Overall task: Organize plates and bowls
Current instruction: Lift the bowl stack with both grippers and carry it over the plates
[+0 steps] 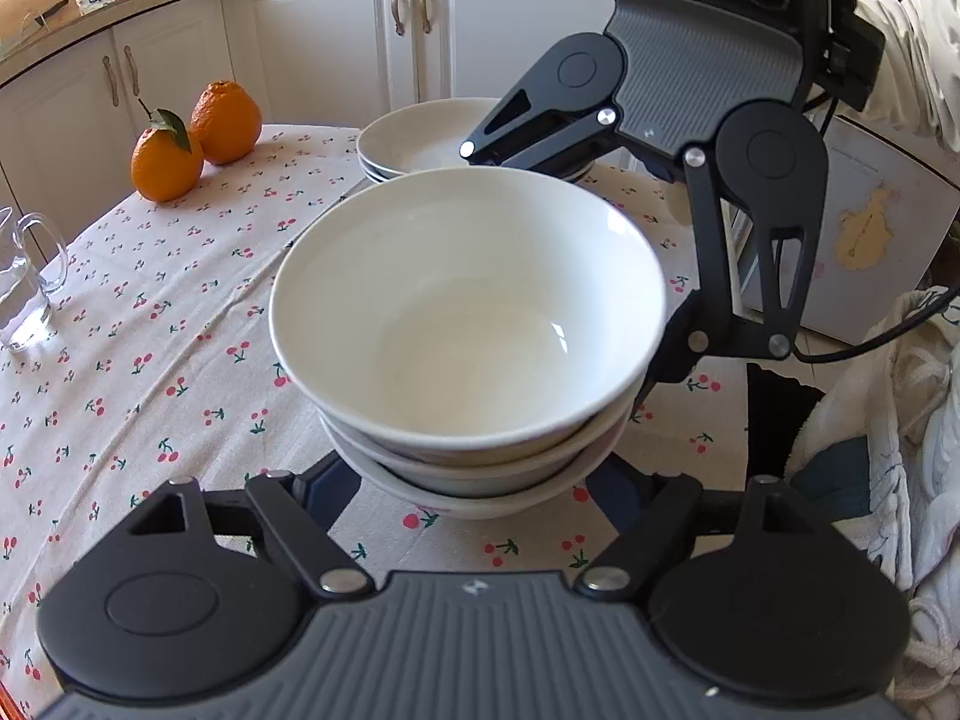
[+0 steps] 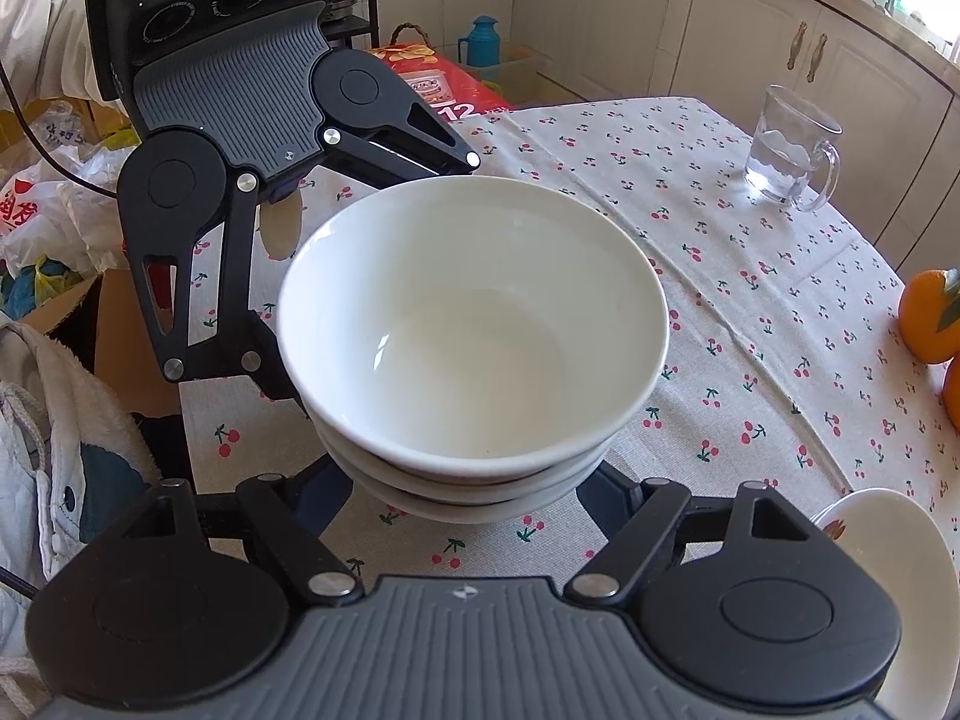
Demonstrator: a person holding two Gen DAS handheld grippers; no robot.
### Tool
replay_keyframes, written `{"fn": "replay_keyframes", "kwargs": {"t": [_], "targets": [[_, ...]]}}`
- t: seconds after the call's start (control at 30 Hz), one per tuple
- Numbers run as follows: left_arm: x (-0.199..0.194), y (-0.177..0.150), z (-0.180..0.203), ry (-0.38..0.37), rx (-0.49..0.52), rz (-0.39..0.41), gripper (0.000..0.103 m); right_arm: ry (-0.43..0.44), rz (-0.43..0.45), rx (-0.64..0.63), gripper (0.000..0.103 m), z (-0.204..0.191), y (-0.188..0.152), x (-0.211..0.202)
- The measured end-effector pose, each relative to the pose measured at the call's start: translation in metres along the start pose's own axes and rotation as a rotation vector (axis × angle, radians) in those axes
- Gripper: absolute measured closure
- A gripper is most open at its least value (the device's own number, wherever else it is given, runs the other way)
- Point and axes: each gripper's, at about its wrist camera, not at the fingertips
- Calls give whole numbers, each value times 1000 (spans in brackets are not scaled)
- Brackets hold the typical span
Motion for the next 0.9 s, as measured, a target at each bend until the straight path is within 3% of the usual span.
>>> {"fn": "replay_keyframes", "kwargs": {"t": [0.23,0.57,0.9], "targets": [[-8,13,6,26,7,16,22,-8,12,-10,18,2,-1,-9],[-5,64,11,41,69,53,22,-63,39,-2,18,22,-16,-47],[45,136,4,-7,195,99,22,-202,38,85,18,68,-61,-83]]}}
Point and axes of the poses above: each gripper's, at about its wrist camera, not at the fingertips, and x roughly the way its jaws point, z to its right, y to its top, and after that the axes turned 6 degrees about -z, right-handed
